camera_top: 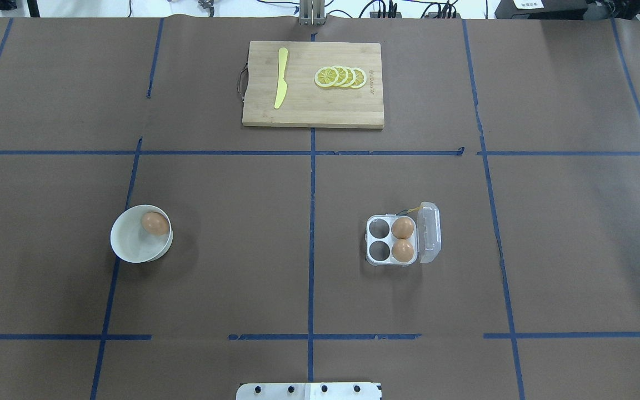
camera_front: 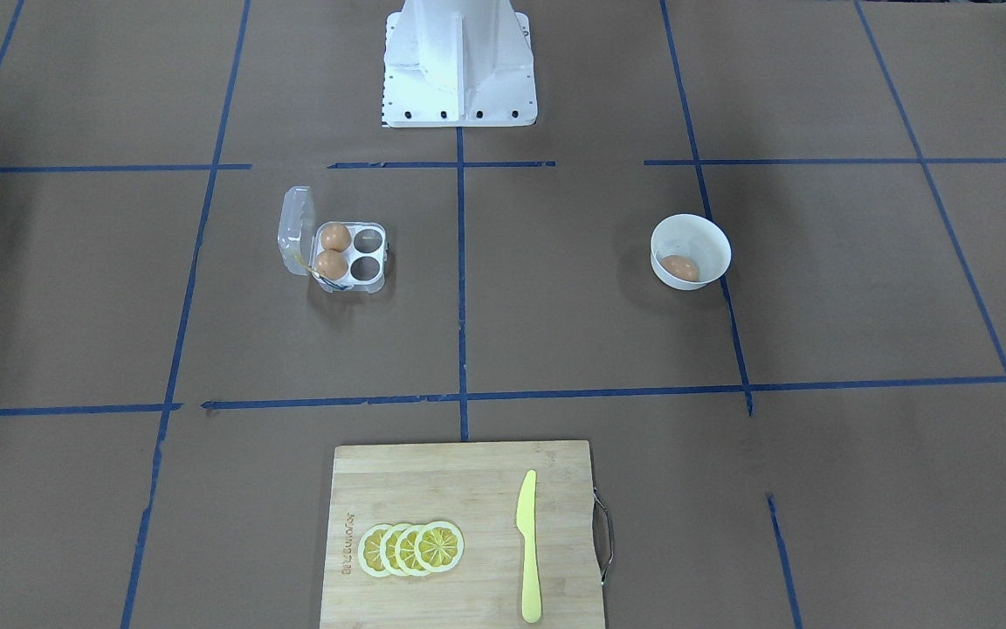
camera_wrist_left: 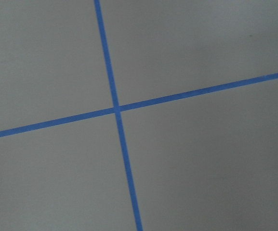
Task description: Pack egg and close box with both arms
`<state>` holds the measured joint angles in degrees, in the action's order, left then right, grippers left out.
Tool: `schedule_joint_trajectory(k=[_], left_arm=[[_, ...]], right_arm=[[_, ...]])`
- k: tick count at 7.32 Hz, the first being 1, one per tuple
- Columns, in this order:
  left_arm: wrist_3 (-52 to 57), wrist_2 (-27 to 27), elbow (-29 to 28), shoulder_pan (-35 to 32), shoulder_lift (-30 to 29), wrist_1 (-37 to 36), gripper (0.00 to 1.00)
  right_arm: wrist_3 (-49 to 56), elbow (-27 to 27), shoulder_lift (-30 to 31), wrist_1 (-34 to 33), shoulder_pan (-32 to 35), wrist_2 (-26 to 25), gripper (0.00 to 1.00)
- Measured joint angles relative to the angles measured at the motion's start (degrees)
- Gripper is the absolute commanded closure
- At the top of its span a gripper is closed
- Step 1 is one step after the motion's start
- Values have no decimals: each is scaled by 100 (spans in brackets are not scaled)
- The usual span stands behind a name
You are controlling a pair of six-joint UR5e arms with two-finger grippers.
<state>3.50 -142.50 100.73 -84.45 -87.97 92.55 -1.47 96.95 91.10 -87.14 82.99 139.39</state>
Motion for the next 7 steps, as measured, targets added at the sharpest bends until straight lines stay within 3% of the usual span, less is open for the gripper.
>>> schedule_joint_trajectory(k=[2,5,7], left_arm=[[-1573,-106,161,742,-10,656,0],[-5500,-45,209,1975,-118,2636,1],[-7702,601,215,2842,-538,3283,1]], right_arm=[[3,4,36,287,-58,12,0],[-33,-1,127,913,-172,18,0],[-34,4,140,1111,-207,20,0]])
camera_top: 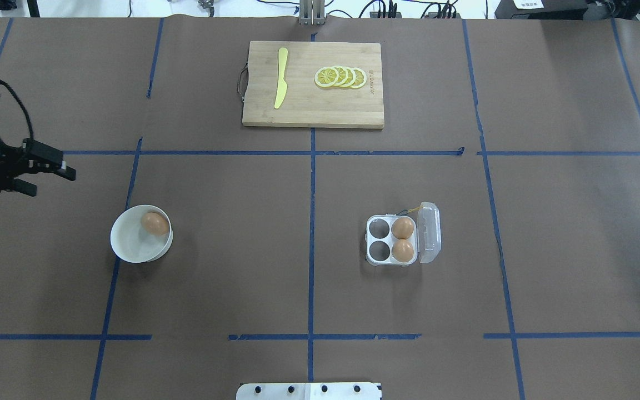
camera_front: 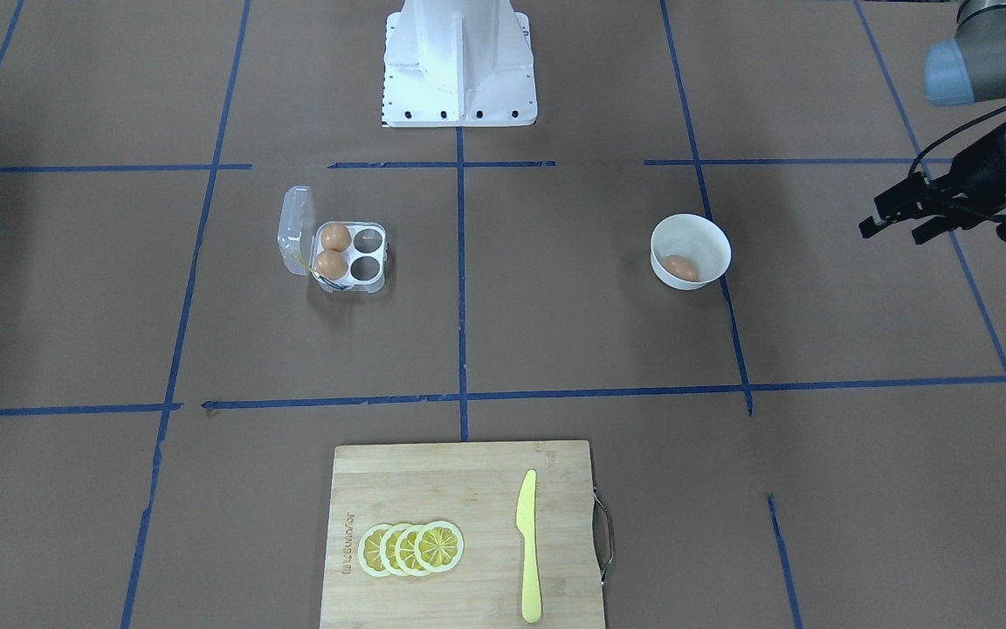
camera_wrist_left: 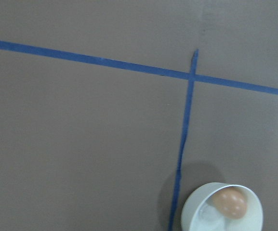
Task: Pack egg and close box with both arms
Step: 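Move the left gripper over the white bowl toward the brown egg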
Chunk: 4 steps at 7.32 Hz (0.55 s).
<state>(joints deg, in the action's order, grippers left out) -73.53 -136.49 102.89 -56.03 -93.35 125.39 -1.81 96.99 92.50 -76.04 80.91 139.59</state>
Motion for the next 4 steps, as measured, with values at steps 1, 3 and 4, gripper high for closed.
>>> schedule_joint_trajectory(k=[1,3,4], left_arm=[[-916,500,13,372,-128,123,1],[-2252,1490,168,922,-214,260,1],[-2781,1954,230,1183,-225,276,1]], right_arm=[[7,-1,2,44,-13,57,0],[6,-5,4,72,-44,252,0],[-2,-6,5,73,-57,292,0]])
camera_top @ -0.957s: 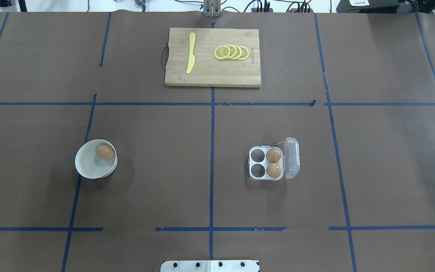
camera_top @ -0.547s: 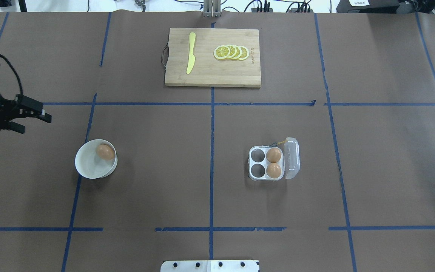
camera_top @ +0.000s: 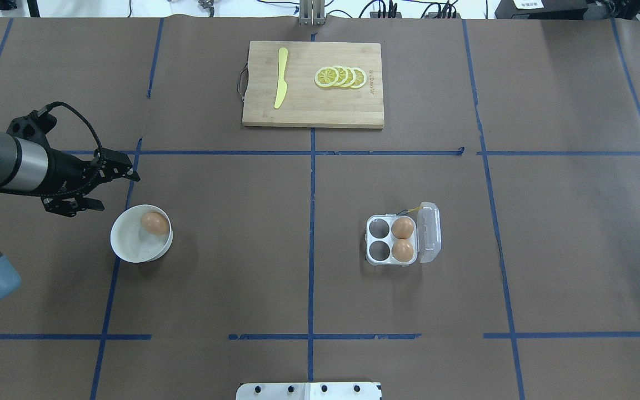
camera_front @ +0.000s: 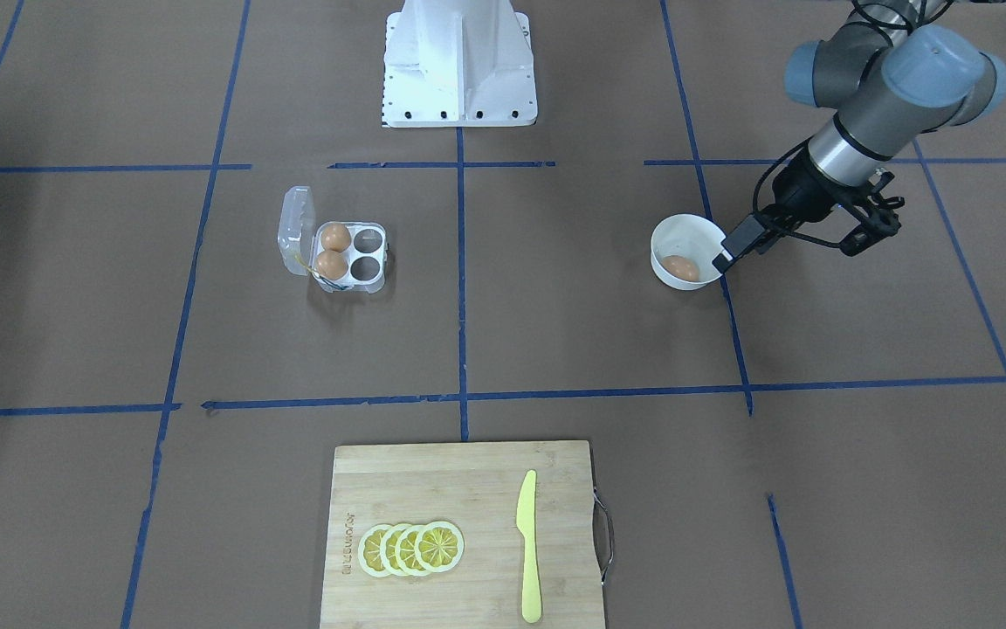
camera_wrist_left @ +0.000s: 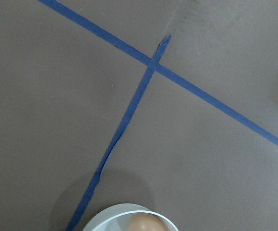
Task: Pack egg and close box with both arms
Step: 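Move the left gripper over the white bowl toward the brown egg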
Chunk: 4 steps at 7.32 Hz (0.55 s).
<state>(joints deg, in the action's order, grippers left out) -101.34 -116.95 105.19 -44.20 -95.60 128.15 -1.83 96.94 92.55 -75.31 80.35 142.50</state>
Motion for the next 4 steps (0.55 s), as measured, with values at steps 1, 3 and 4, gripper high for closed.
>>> schedule_joint_trajectory(k=[1,3,4], left_arm=[[-401,362,36,222,-9,2,1],[-699,672,60,480,-15,-123,2],[-736,794,65,599,-20,-297,2]], right_arm=[[-6,-2,0,0,-13,13,0],[-12,-5,0,-1,-37,15,0],[-16,-3,0,-1,-41,14,0]])
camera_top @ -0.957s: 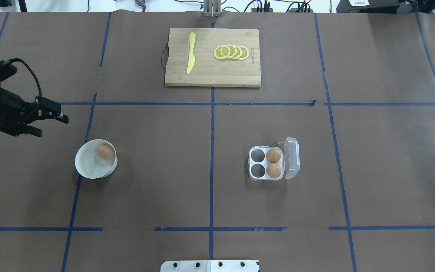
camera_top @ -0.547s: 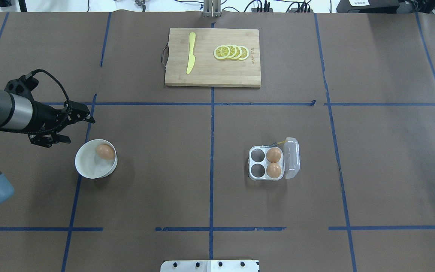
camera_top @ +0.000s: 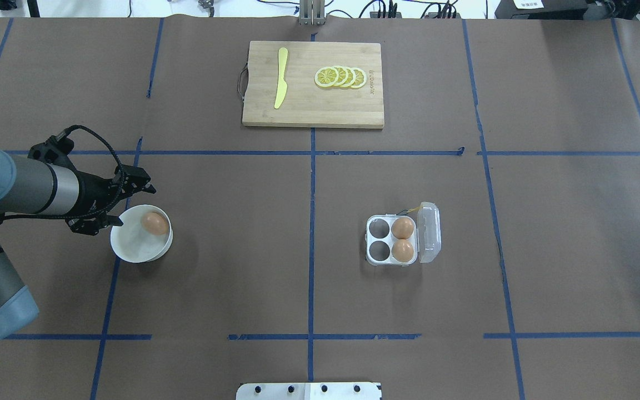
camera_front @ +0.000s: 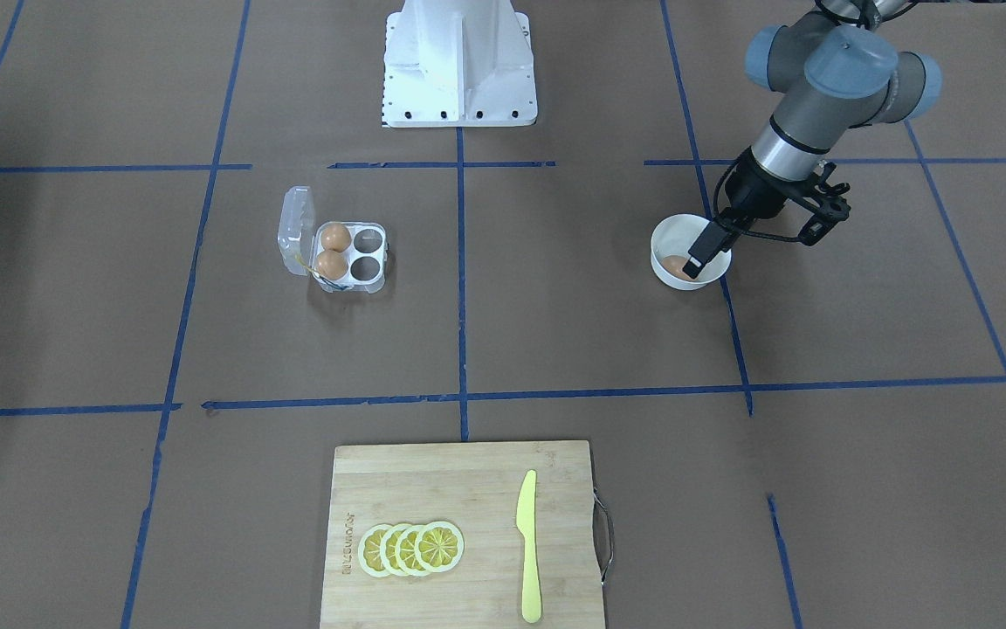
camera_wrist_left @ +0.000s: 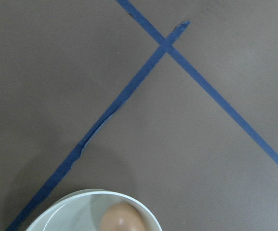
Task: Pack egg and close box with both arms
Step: 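Move the left gripper over the white bowl toward the brown egg, then lower the left gripper into the bowl and close it on the egg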
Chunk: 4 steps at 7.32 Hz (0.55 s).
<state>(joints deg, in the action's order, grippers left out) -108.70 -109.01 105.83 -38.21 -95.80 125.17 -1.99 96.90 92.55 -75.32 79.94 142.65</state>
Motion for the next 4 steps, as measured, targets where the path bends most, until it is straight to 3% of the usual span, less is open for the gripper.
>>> schedule_joint_trajectory(k=[4], left_arm=[[-20,150,-4,253,-8,-234,24]], right_arm=[[-3,4,0,0,-13,0,0]])
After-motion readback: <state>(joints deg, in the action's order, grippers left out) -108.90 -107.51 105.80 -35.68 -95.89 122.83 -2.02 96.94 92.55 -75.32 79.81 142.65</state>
